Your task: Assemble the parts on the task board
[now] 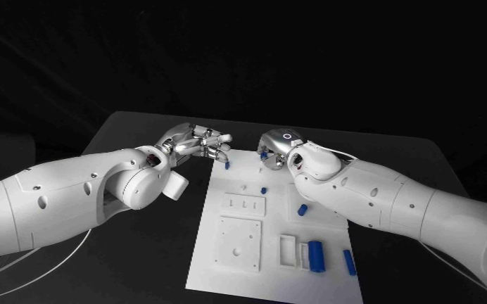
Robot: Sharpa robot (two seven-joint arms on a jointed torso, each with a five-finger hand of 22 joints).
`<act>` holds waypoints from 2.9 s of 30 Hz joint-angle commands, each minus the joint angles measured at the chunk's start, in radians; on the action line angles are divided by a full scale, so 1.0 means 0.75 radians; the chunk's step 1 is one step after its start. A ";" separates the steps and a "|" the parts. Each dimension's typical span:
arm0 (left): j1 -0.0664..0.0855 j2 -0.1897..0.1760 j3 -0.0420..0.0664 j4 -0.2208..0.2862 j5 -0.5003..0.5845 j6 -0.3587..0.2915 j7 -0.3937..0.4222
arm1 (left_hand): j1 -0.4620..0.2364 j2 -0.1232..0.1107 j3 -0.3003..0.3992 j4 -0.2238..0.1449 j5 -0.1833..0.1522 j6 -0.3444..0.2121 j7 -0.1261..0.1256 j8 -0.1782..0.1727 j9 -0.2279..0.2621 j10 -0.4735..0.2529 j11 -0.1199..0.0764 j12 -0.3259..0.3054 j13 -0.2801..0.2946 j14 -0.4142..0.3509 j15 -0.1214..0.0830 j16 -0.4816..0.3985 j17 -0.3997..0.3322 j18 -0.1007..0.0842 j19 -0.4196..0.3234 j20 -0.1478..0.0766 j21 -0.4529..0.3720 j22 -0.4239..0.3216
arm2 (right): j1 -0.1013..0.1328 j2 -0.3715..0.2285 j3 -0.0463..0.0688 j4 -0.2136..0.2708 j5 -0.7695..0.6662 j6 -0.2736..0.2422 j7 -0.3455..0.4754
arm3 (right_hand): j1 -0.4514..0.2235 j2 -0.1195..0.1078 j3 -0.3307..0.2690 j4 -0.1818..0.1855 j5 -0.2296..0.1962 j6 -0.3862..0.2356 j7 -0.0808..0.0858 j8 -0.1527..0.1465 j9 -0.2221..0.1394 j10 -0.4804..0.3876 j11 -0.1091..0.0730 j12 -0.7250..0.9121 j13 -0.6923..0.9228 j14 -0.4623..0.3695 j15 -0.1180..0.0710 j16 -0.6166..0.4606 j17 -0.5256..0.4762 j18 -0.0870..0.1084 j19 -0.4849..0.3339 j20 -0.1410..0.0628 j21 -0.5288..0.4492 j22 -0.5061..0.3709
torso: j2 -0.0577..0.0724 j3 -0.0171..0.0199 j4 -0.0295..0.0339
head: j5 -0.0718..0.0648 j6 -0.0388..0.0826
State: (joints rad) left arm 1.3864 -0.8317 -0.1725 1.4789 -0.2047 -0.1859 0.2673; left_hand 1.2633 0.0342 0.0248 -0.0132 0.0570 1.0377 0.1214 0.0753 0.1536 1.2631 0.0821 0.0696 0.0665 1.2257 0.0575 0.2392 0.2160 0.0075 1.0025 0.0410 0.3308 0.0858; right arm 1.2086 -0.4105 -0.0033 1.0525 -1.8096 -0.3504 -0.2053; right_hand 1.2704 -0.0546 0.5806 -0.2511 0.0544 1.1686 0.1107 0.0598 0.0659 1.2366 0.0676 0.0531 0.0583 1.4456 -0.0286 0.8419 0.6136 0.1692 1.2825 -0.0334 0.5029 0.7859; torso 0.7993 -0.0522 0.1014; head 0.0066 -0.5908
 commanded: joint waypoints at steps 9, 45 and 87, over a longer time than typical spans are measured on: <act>0.002 0.005 0.001 -0.008 -0.001 0.028 0.008 | 0.007 0.000 0.002 -0.007 -0.002 -0.006 0.005 -0.005 -0.001 -0.007 0.001 -0.005 -0.001 0.007 0.002 -0.008 0.001 0.013 0.008 -0.001 -0.005 -0.002 | -0.006 -0.003 -0.003 0.006 0.008 0.031 0.012 | -0.005 -0.011 -0.003 -0.004 0.016 -0.006 0.000 0.004 -0.002 -0.003 -0.004 0.005 0.001 0.002 0.004 -0.005 -0.002 0.016 0.004 0.011 -0.014 0.021 | -0.001 0.0000 -0.0006 | 0.000 -0.005; 0.002 0.002 0.001 -0.007 -0.001 0.030 0.005 | 0.007 0.000 0.002 -0.007 -0.002 -0.006 0.005 -0.005 -0.001 -0.007 0.001 -0.005 -0.001 0.007 0.002 -0.008 0.001 0.013 0.008 -0.001 -0.005 -0.002 | -0.007 -0.001 -0.003 -0.015 0.033 0.018 0.002 | -0.022 -0.057 -0.018 0.020 0.045 -0.084 0.018 0.002 -0.005 -0.097 0.023 0.005 -0.001 0.000 0.020 -0.012 -0.002 0.021 0.040 0.022 -0.090 0.027 | -0.001 -0.0002 0.0006 | -0.001 -0.010; 0.002 -0.002 0.001 -0.021 -0.001 0.030 0.001 | 0.007 0.000 0.001 -0.007 -0.002 -0.009 0.006 -0.006 -0.001 -0.009 0.002 -0.005 -0.001 0.007 0.002 -0.011 0.001 0.014 0.008 -0.001 -0.006 -0.003 | -0.020 -0.048 -0.003 0.052 0.073 -0.086 0.012 | -0.028 -0.084 -0.155 0.027 0.115 -0.165 0.016 0.002 -0.005 -0.150 0.033 0.006 -0.001 -0.001 0.025 -0.017 -0.003 0.010 0.097 0.023 -0.188 -0.018 | -0.001 -0.0009 0.0006 | -0.004 -0.008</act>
State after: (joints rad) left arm 1.3865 -0.8337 -0.1727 1.4627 -0.2046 -0.1805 0.2618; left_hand 1.2633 0.0342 0.0248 -0.0132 0.0570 1.0342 0.1249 0.0753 0.1537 1.2631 0.0821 0.0696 0.0668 1.2256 0.0574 0.2350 0.2154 0.0074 1.0025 0.0410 0.3308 0.0843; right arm 1.1945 -0.4446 -0.0059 1.0903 -1.7516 -0.3940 -0.1886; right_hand 1.2597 -0.1146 0.4611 -0.2307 0.1433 1.0434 0.1218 0.0600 0.0633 1.1153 0.0928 0.0563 0.0590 1.4451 -0.0072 0.8313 0.6099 0.1623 1.3613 -0.0125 0.3578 0.7719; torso 0.7982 -0.0528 0.1014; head 0.0036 -0.5961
